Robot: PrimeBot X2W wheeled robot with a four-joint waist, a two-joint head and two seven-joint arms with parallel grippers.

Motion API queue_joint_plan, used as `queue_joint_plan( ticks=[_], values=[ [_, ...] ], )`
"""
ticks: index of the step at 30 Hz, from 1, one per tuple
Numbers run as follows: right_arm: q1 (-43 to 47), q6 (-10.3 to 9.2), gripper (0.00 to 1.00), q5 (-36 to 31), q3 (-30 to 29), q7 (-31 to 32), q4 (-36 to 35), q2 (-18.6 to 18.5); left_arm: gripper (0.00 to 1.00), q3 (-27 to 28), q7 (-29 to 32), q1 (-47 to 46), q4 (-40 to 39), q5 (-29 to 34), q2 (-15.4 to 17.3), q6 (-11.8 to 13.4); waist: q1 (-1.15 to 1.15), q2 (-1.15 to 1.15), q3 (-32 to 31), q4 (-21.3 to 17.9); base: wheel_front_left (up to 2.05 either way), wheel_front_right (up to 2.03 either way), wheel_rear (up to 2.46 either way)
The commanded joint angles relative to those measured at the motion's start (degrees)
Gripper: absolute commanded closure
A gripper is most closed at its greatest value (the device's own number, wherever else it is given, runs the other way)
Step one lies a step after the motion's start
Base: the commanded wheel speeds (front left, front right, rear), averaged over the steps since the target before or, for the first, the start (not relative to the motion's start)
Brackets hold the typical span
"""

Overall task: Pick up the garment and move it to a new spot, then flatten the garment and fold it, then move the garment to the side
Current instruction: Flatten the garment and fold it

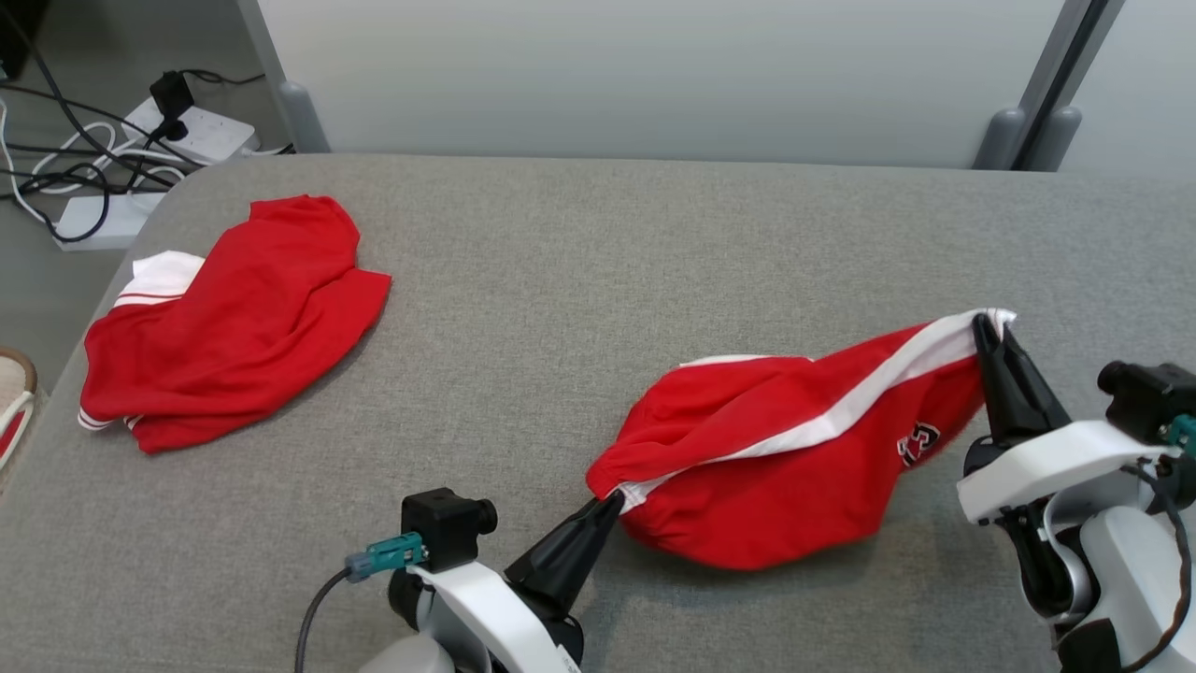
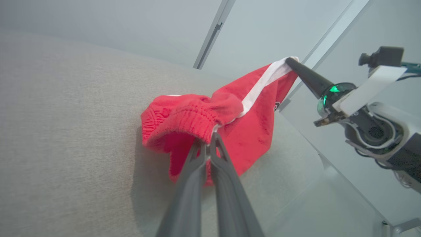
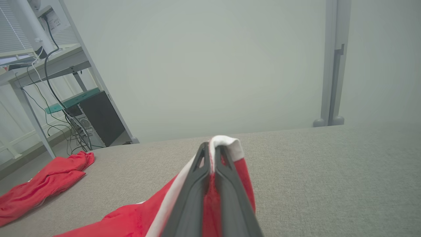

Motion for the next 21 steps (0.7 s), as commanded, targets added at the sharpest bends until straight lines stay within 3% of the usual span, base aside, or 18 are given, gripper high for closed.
queue_joint_plan(
  ticks=[1, 7, 15, 21],
  values=[
    [0.6, 0.24, 1.0, -0.6, 0.6, -0.7, -2.3, -0.1, 1.0, 0.9, 0.4, -0.6, -4.4, -5.0, 1.9, -0.4, 0.0, 0.0, -0.7, -0.5, 0.0, 0.0, 0.0],
    [2.1, 0.24, 1.0, -1.5, -0.7, -0.7, -2.5, -0.7, 1.0, -2.1, 3.2, -0.4, -14.5, -19.9, 7.6, -0.4, 0.0, 0.0, -1.8, -1.0, 0.0, 0.0, 0.0],
    [2.5, 0.24, 1.0, -3.1, -3.6, -0.8, -8.6, -3.5, 1.0, -3.4, 4.7, -4.7, -23.1, -25.5, 15.7, -0.4, 0.0, 0.0, -3.9, -0.8, 0.0, 0.0, 0.0],
    [1.6, 0.24, 1.0, -1.6, -4.1, 0.5, -17.5, -7.4, 1.0, 2.1, 6.3, -12.1, -30.1, -30.3, 20.3, -0.4, 0.0, 0.0, -6.6, -1.6, 0.0, 0.0, 0.0]
  ],
)
